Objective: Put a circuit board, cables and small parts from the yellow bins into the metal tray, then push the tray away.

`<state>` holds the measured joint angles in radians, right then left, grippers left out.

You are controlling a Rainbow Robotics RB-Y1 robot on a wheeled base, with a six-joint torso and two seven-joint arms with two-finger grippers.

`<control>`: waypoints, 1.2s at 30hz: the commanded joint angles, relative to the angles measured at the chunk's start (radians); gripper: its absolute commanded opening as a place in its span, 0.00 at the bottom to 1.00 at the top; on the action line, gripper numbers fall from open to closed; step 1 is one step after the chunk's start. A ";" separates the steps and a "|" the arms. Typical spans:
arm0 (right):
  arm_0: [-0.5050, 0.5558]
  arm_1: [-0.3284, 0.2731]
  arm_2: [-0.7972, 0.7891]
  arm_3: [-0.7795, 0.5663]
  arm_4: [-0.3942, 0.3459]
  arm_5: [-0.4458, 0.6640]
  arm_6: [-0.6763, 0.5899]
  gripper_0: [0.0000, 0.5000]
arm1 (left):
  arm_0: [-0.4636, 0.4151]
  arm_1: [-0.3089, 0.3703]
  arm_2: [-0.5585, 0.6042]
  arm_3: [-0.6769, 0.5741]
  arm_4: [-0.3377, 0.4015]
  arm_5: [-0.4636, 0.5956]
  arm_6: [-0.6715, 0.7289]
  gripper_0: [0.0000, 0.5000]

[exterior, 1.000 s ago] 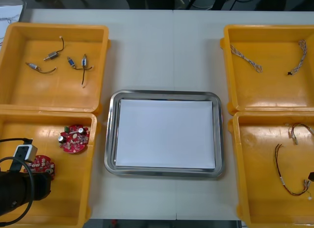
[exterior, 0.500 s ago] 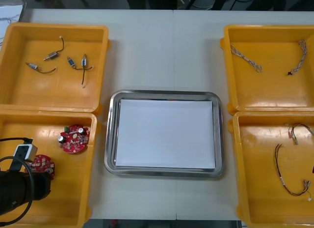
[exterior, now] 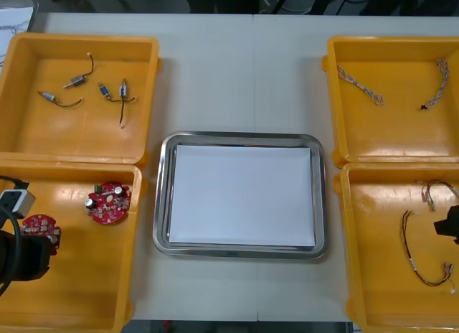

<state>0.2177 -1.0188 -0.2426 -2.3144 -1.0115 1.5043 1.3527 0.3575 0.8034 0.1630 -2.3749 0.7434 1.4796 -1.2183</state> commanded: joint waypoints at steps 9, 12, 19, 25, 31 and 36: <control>0.012 -0.106 0.065 -0.025 -0.025 -0.088 0.207 1.00 | -0.285 0.091 -0.019 -0.130 0.123 0.274 0.246 0.00; 0.051 -0.106 0.072 -0.023 -0.006 -0.125 0.212 1.00 | -0.350 0.102 -0.077 -0.150 0.125 0.304 0.312 0.00; 0.107 -0.104 0.164 -0.025 0.100 -0.225 0.210 1.00 | -0.486 0.129 -0.240 -0.165 0.099 0.311 0.454 0.00; 0.153 -0.104 0.236 -0.017 0.182 -0.300 0.201 1.00 | -0.615 0.135 -0.410 -0.161 0.048 0.312 0.576 0.00; 0.153 -0.104 0.304 0.056 0.217 -0.403 0.198 1.00 | -0.735 0.126 -0.566 -0.152 0.017 0.312 0.683 0.00; 0.153 -0.104 0.318 0.087 0.217 -0.431 0.203 1.00 | -0.828 0.106 -0.678 -0.127 0.001 0.307 0.753 0.00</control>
<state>0.3515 -1.0891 0.0602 -2.2312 -0.8023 1.0842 1.5369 -0.3897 0.9012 -0.4597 -2.5036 0.7593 1.7834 -0.5263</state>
